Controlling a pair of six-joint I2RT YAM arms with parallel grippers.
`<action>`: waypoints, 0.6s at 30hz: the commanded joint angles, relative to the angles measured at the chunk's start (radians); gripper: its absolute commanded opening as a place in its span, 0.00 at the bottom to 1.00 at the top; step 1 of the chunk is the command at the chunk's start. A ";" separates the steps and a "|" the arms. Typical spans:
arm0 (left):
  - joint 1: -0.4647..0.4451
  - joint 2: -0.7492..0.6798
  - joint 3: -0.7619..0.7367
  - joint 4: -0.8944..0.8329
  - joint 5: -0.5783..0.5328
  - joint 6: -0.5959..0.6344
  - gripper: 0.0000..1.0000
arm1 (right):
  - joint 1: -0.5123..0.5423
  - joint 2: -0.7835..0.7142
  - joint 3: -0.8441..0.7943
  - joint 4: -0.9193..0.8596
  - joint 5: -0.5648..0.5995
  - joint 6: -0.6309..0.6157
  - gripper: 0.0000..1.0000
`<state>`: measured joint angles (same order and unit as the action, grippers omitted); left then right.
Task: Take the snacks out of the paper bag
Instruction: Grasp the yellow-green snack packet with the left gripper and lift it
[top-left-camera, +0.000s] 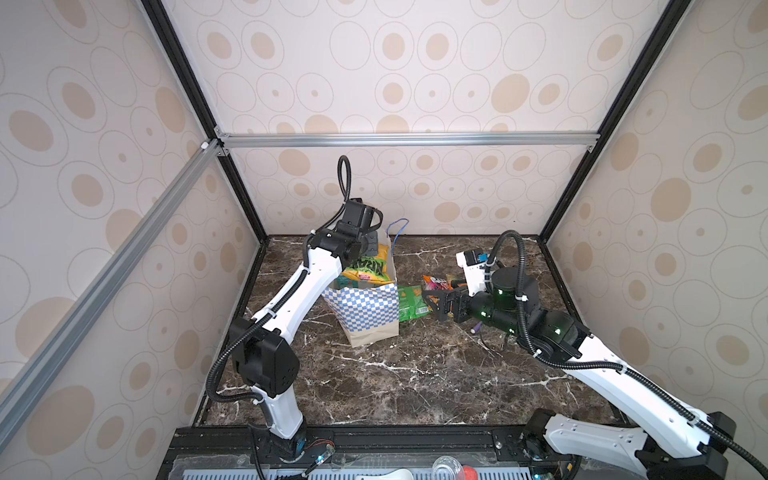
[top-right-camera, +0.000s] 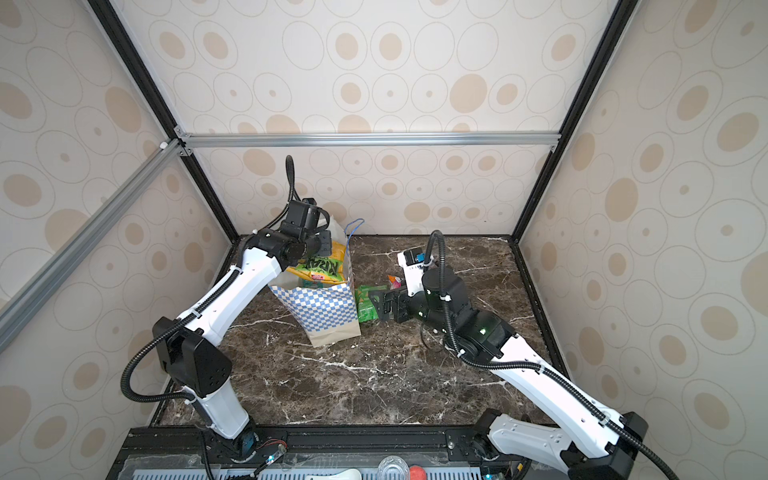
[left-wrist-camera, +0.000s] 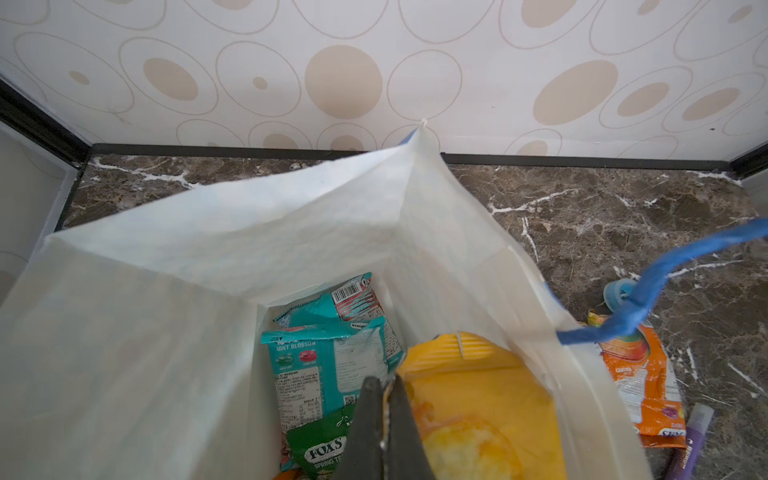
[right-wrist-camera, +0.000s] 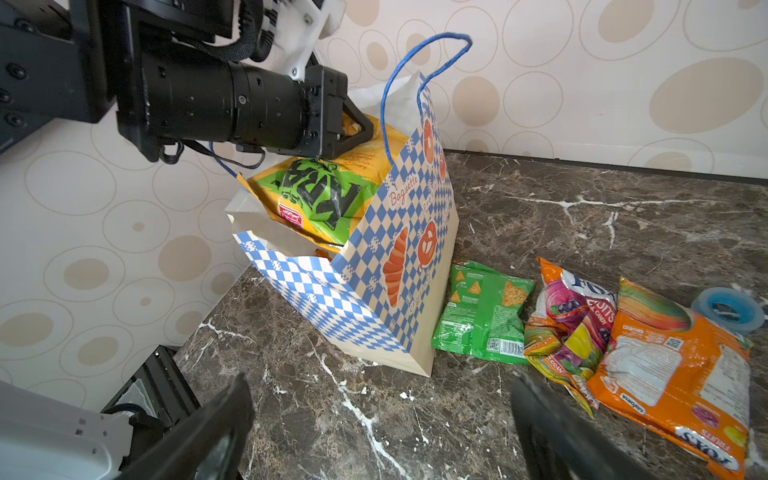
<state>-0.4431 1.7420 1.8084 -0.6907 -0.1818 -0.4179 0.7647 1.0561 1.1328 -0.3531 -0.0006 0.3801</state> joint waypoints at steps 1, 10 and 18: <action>0.004 -0.103 0.009 0.075 -0.015 0.011 0.00 | 0.006 0.007 0.005 0.006 0.000 0.002 1.00; 0.001 -0.343 -0.182 0.382 0.138 -0.029 0.00 | 0.005 0.009 -0.001 0.018 0.054 0.010 1.00; -0.025 -0.445 -0.289 0.584 0.329 -0.136 0.00 | 0.007 -0.011 -0.039 0.054 0.129 0.025 1.00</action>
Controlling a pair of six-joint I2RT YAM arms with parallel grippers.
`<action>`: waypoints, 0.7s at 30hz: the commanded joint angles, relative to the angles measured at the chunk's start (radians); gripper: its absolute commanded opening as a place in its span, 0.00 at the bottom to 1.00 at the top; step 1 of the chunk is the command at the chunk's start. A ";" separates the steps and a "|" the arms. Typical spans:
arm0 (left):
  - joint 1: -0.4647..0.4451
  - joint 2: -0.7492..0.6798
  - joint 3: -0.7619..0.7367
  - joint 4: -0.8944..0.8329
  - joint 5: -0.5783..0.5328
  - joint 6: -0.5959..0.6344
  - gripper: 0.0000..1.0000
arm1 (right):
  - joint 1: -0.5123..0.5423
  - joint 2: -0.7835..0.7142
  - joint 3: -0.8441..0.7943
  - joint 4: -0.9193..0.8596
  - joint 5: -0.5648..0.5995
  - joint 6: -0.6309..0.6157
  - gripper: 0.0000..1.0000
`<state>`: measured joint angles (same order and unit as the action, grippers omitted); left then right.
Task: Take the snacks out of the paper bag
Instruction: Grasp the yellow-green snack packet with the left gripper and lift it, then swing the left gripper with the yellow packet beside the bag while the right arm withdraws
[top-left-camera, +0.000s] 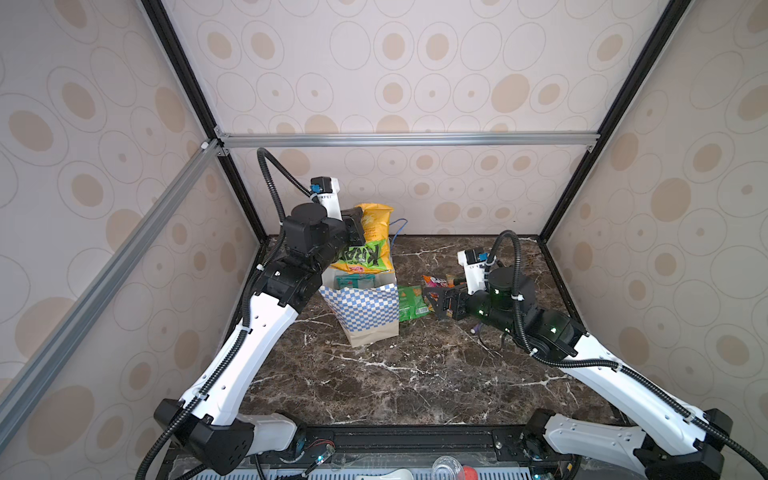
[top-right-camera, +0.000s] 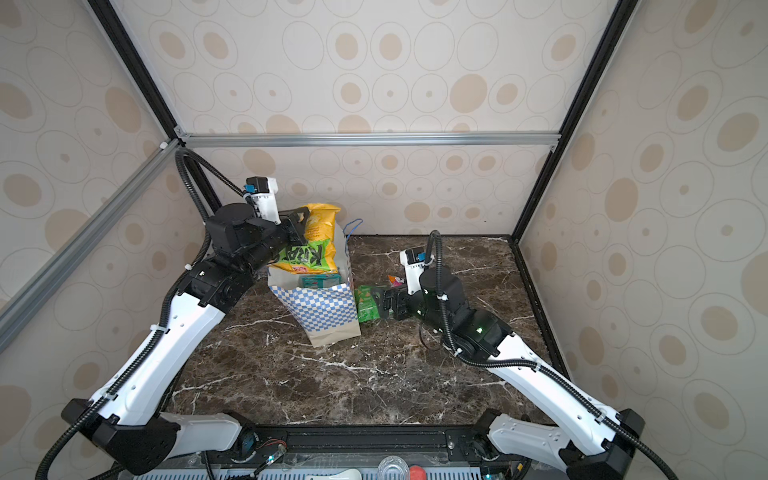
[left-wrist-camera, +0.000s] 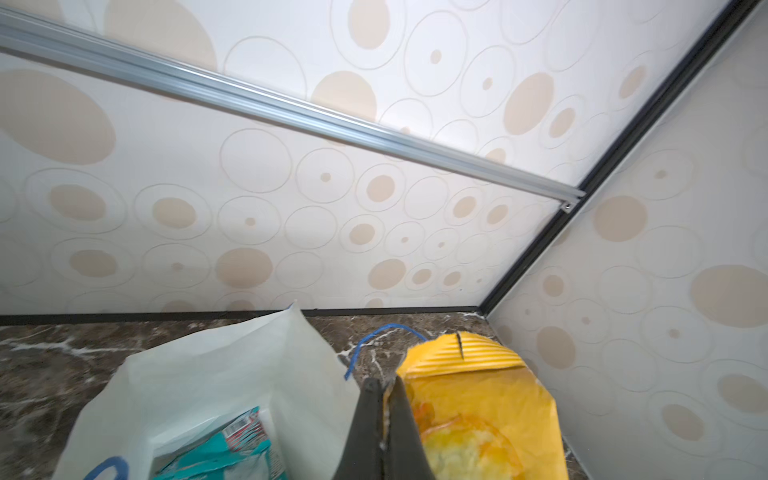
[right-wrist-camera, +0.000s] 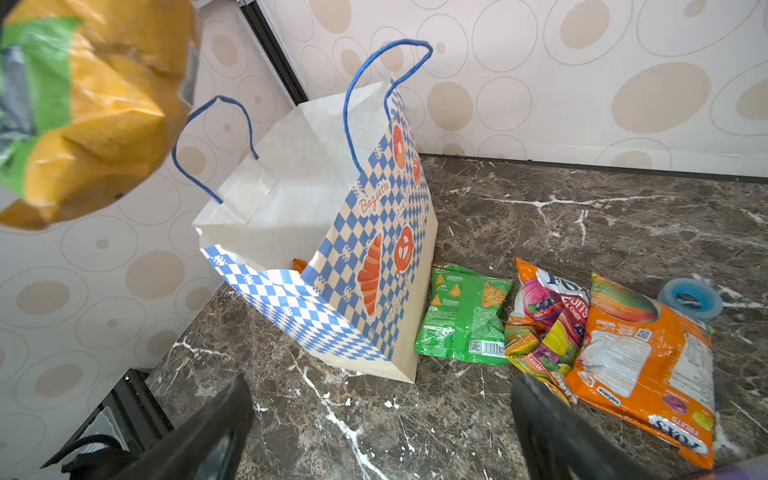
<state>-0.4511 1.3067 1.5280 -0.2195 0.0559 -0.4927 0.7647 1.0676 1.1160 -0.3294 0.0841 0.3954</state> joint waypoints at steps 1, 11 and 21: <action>-0.035 -0.012 -0.012 0.129 0.102 -0.070 0.00 | 0.005 -0.026 -0.028 0.033 0.055 0.012 1.00; -0.301 0.023 -0.104 0.235 -0.107 -0.008 0.00 | 0.006 -0.142 -0.092 -0.020 0.317 -0.001 1.00; -0.530 0.232 -0.078 0.252 -0.335 0.057 0.00 | 0.003 -0.458 -0.227 -0.164 0.628 -0.054 1.00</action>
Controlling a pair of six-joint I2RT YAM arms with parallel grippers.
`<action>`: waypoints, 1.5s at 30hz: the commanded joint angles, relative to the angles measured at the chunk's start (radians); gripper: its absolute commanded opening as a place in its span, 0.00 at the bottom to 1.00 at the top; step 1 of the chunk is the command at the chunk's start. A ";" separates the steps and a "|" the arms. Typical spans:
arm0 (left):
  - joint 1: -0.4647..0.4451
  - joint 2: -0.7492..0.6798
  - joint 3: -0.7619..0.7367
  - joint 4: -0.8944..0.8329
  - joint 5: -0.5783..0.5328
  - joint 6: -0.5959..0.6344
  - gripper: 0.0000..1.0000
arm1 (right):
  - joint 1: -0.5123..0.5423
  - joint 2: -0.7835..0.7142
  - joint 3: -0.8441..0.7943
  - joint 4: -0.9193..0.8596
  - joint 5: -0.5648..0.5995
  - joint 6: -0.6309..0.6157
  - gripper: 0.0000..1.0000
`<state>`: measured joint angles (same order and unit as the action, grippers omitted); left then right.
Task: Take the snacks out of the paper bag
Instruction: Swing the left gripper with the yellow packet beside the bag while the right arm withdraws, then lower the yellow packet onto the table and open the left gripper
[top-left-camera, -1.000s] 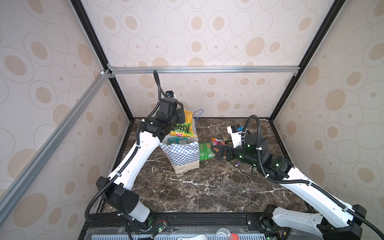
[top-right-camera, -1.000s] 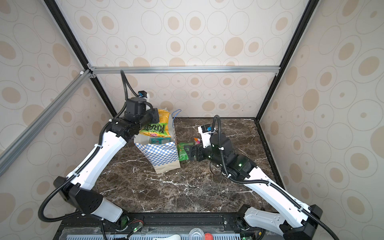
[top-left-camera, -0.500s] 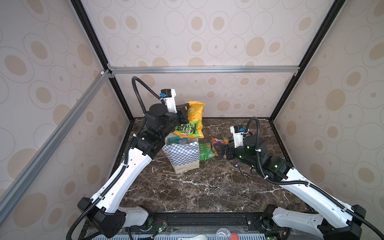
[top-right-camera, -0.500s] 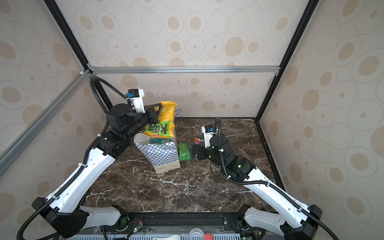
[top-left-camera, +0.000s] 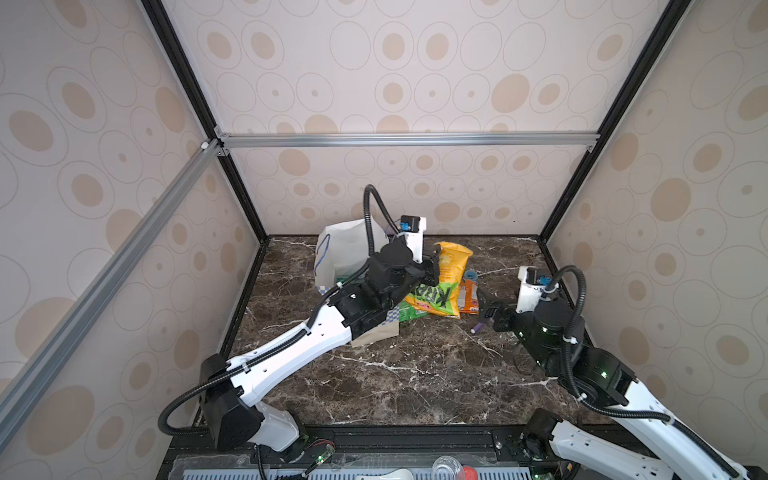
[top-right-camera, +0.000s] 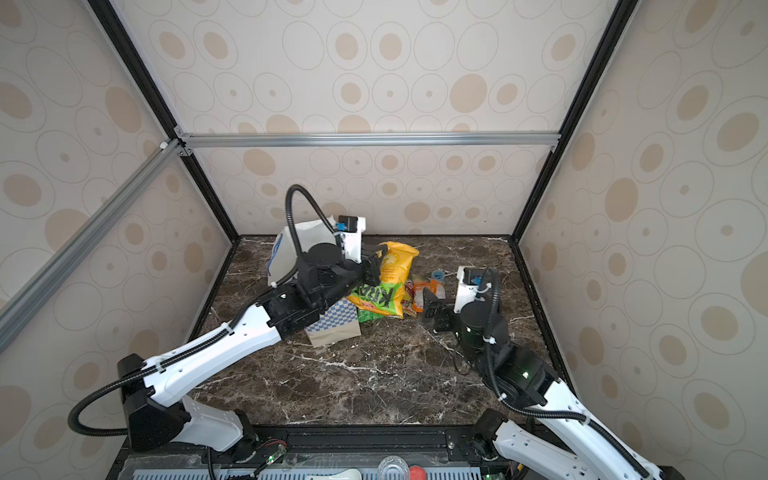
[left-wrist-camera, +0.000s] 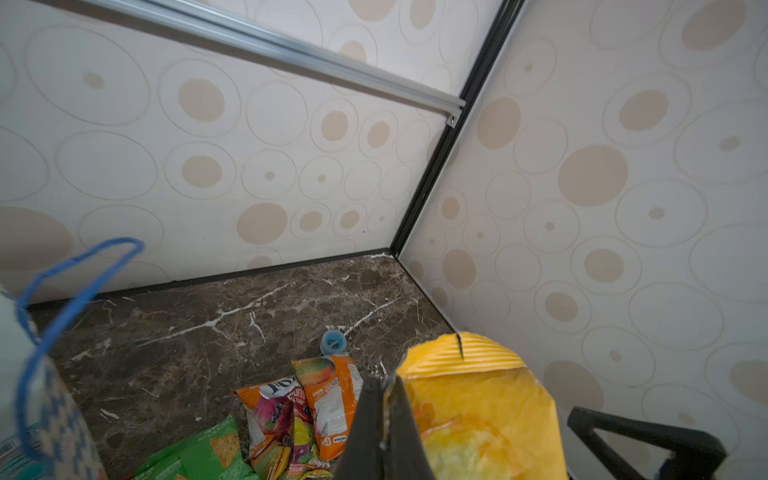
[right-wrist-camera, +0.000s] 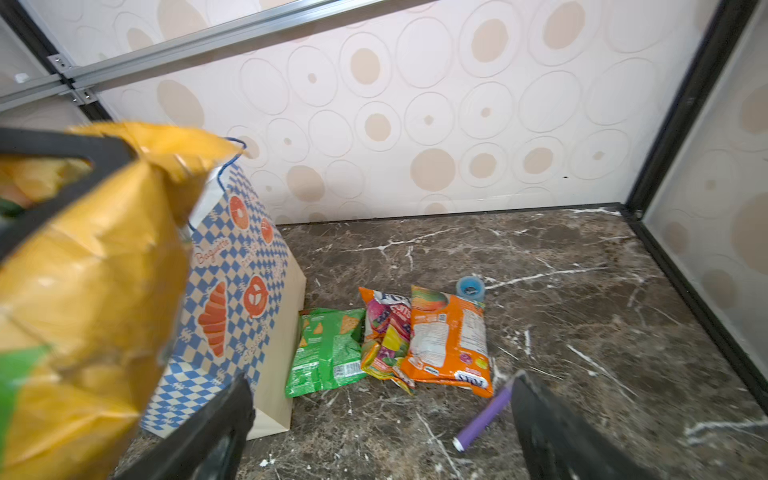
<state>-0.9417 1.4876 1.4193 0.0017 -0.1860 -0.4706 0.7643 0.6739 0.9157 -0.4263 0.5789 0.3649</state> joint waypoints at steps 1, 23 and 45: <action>-0.045 0.089 0.040 0.021 -0.088 0.031 0.00 | 0.003 -0.091 -0.032 -0.089 0.155 -0.025 1.00; -0.057 0.554 0.121 -0.068 -0.083 0.004 0.15 | 0.004 -0.244 -0.087 -0.274 0.244 0.051 1.00; -0.054 0.374 0.147 -0.050 -0.041 0.040 0.66 | 0.003 -0.211 -0.139 -0.183 0.076 0.018 1.00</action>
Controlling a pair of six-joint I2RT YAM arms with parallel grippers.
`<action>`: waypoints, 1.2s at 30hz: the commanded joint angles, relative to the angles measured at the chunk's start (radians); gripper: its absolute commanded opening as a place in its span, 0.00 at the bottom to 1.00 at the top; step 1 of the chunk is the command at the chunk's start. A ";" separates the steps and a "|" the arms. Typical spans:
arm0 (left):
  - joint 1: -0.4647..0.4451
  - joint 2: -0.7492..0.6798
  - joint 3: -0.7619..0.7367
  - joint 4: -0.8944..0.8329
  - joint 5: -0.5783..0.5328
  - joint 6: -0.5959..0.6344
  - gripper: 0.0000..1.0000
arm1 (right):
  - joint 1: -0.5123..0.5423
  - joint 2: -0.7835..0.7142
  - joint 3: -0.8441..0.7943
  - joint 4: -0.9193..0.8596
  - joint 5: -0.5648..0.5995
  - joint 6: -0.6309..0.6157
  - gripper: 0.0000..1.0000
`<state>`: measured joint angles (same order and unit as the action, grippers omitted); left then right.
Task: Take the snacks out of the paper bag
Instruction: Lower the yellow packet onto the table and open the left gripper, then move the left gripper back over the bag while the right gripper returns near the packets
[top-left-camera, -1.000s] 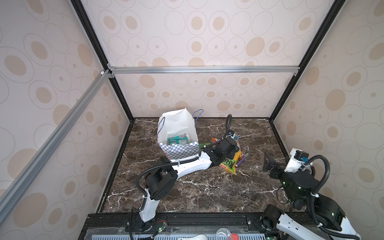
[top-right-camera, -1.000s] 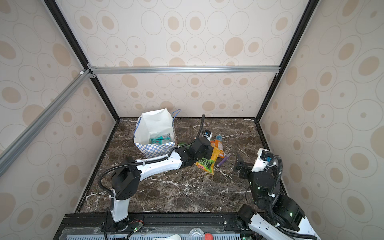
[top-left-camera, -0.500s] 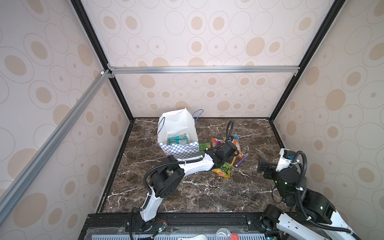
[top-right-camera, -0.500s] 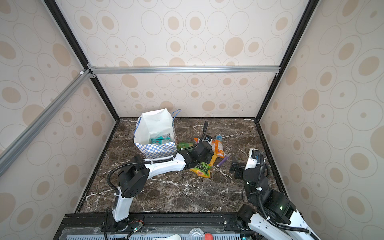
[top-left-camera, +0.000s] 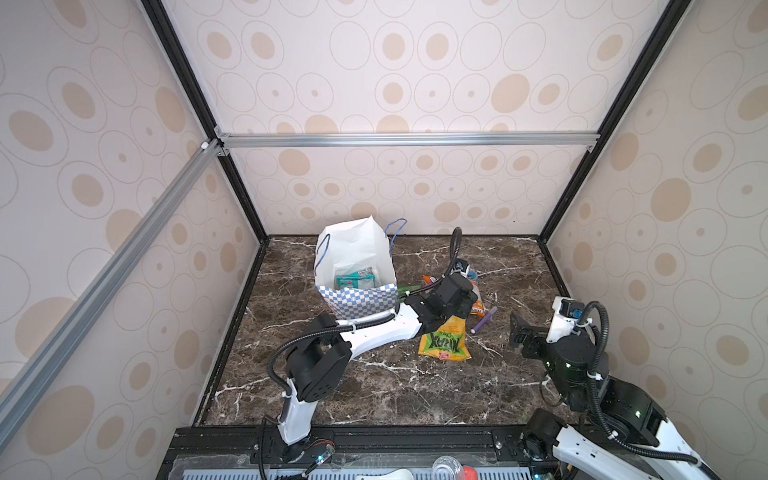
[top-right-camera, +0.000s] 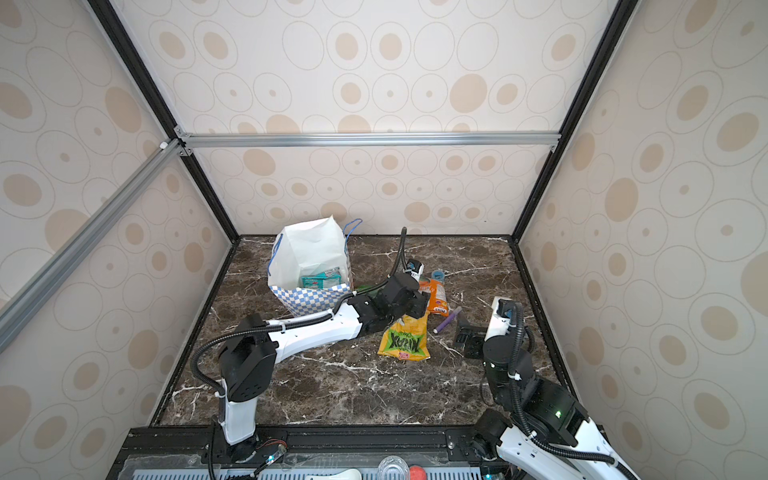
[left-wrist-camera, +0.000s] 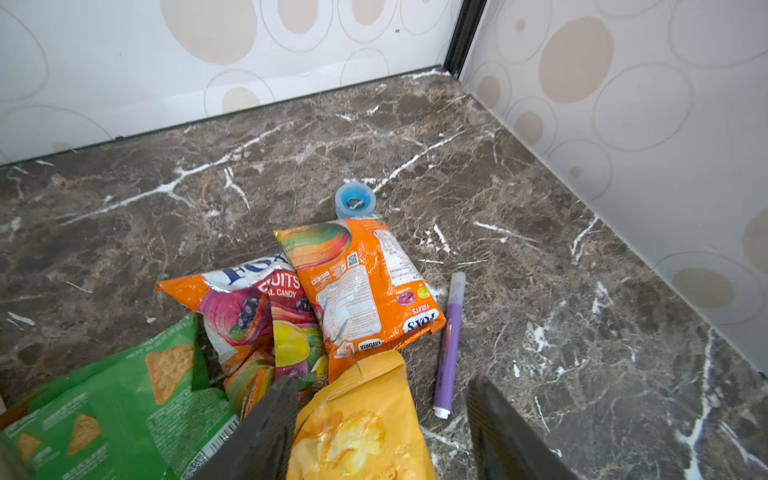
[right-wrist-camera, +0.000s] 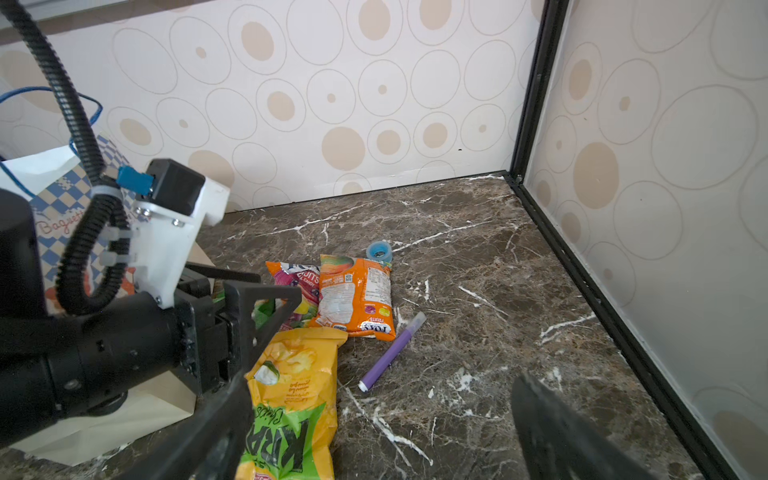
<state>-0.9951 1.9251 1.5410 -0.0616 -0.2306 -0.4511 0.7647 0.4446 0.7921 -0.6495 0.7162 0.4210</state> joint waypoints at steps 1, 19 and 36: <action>0.001 -0.081 0.031 0.011 0.009 0.031 0.66 | 0.003 0.030 -0.015 0.051 -0.091 -0.053 1.00; 0.123 -0.325 0.167 -0.230 -0.193 0.108 0.98 | 0.005 0.448 0.153 0.174 -0.788 -0.167 1.00; 0.399 -0.348 0.190 -0.509 -0.292 -0.032 0.83 | 0.005 0.597 0.251 0.264 -0.856 -0.141 1.00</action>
<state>-0.6197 1.5799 1.7493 -0.4877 -0.4709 -0.4286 0.7647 1.0321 1.0069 -0.4057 -0.1219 0.2737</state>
